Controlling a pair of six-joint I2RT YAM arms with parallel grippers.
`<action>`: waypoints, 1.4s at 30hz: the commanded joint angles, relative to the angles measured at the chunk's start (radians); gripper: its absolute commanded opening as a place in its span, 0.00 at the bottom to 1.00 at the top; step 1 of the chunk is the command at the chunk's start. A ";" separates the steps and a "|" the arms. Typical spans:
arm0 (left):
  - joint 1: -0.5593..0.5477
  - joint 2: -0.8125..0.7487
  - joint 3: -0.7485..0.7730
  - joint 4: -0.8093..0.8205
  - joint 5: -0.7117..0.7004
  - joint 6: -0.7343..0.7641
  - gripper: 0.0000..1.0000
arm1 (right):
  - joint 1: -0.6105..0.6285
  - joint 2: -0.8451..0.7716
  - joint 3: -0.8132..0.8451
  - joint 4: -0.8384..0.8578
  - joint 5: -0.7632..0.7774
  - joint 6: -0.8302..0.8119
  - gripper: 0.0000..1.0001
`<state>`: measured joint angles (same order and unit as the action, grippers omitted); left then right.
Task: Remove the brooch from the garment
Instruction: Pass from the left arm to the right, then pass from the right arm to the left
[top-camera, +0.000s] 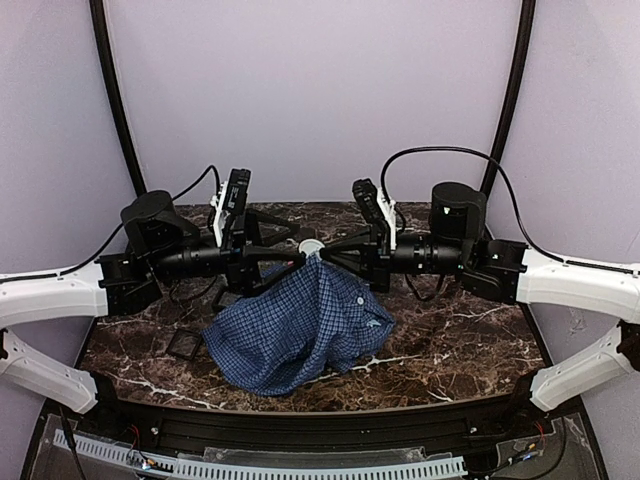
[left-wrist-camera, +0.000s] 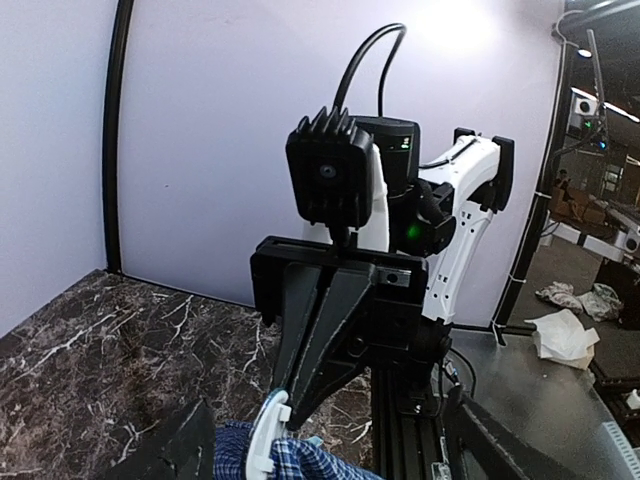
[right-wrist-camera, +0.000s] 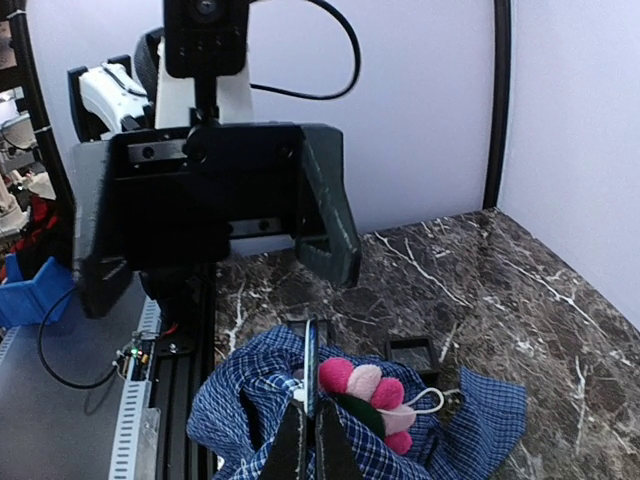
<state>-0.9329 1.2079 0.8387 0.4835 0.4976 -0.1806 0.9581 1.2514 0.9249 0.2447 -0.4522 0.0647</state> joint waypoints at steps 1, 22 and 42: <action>0.039 0.005 0.090 -0.219 0.008 0.080 0.91 | -0.038 0.025 0.139 -0.231 0.016 -0.109 0.00; 0.053 0.082 0.228 -0.588 0.036 0.290 0.64 | -0.046 0.199 0.455 -0.721 -0.072 -0.352 0.00; 0.057 0.135 0.261 -0.644 0.047 0.315 0.23 | -0.046 0.195 0.456 -0.736 -0.108 -0.395 0.00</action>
<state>-0.8833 1.3457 1.0737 -0.1432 0.5343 0.1299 0.9157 1.4681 1.3521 -0.4824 -0.5430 -0.3149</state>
